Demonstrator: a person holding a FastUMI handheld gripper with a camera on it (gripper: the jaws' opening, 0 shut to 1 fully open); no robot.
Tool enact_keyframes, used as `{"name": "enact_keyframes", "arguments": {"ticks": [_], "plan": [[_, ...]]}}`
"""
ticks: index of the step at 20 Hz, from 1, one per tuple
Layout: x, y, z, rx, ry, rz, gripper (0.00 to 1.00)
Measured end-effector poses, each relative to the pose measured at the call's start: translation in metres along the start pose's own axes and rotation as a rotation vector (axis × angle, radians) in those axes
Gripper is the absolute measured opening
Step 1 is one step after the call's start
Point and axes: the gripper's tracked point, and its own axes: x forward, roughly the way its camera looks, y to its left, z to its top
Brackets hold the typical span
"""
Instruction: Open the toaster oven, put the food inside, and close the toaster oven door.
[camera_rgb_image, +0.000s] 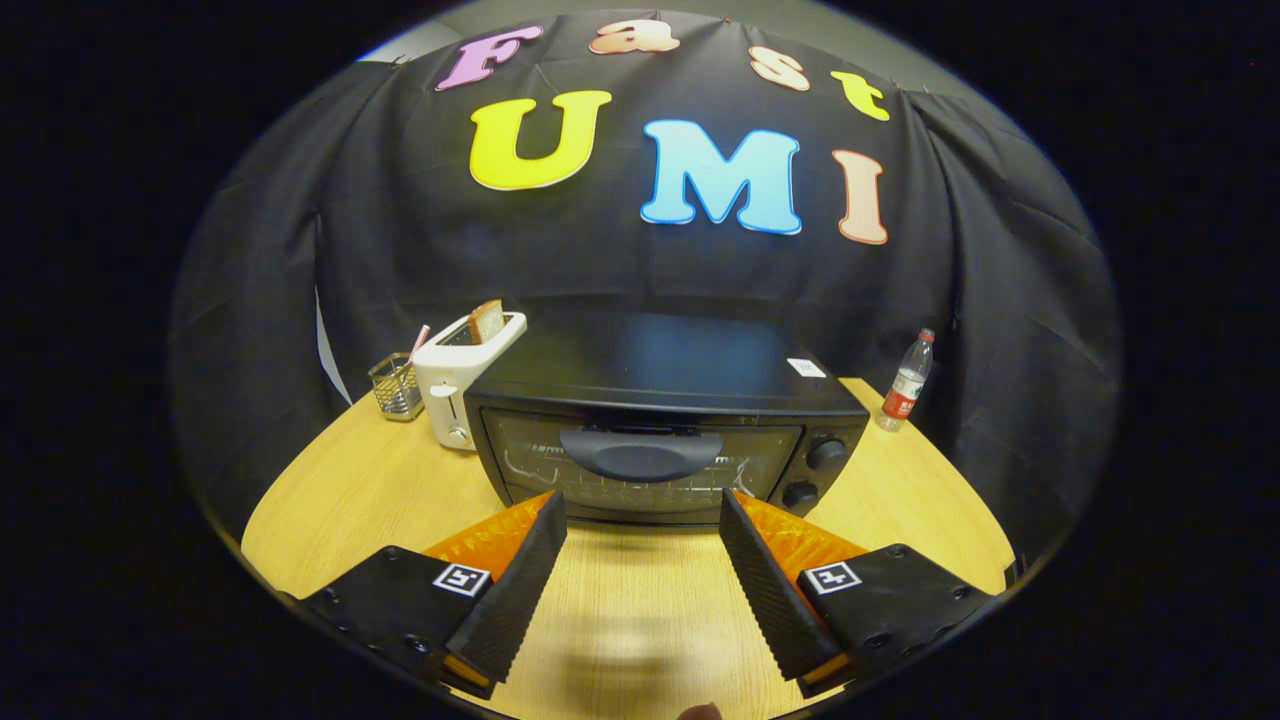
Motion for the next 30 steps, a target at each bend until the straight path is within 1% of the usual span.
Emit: {"name": "enact_keyframes", "arguments": {"ticks": [4, 9, 15, 22, 30], "plan": [[-0.032, -0.007, 0.034, 0.022, -0.117, 0.013, 0.98], [-0.077, -0.031, 0.061, 0.028, -0.213, 0.009, 0.98], [-0.125, -0.069, 0.073, 0.046, -0.275, -0.021, 0.98], [-0.173, -0.104, 0.082, 0.055, -0.364, -0.022, 0.98], [-0.195, -0.132, 0.097, 0.086, -0.421, -0.035, 0.98]]}}
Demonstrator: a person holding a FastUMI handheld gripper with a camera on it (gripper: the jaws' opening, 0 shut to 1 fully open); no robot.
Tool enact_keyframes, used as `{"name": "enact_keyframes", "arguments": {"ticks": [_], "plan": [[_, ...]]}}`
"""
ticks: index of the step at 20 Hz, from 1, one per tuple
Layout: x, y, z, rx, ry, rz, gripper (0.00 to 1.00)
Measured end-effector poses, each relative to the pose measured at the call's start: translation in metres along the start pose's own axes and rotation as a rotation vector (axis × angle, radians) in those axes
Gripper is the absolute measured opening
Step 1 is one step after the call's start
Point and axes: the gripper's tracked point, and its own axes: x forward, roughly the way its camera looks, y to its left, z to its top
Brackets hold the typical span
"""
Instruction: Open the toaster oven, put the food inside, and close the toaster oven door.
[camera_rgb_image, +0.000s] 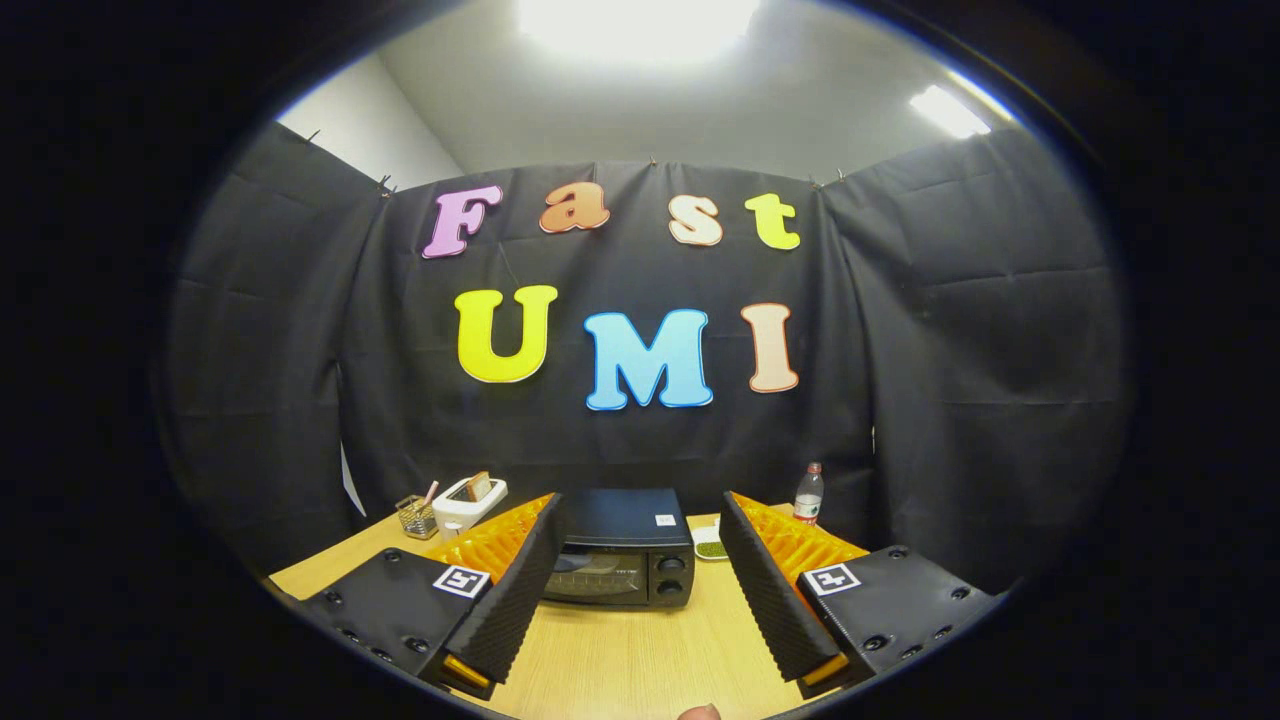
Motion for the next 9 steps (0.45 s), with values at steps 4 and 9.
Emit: {"name": "enact_keyframes", "arguments": {"ticks": [4, 9], "plan": [[0.001, -0.003, 0.007, 0.012, -0.010, 0.014, 0.98], [0.008, -0.007, 0.021, 0.024, -0.039, 0.015, 0.98]]}}
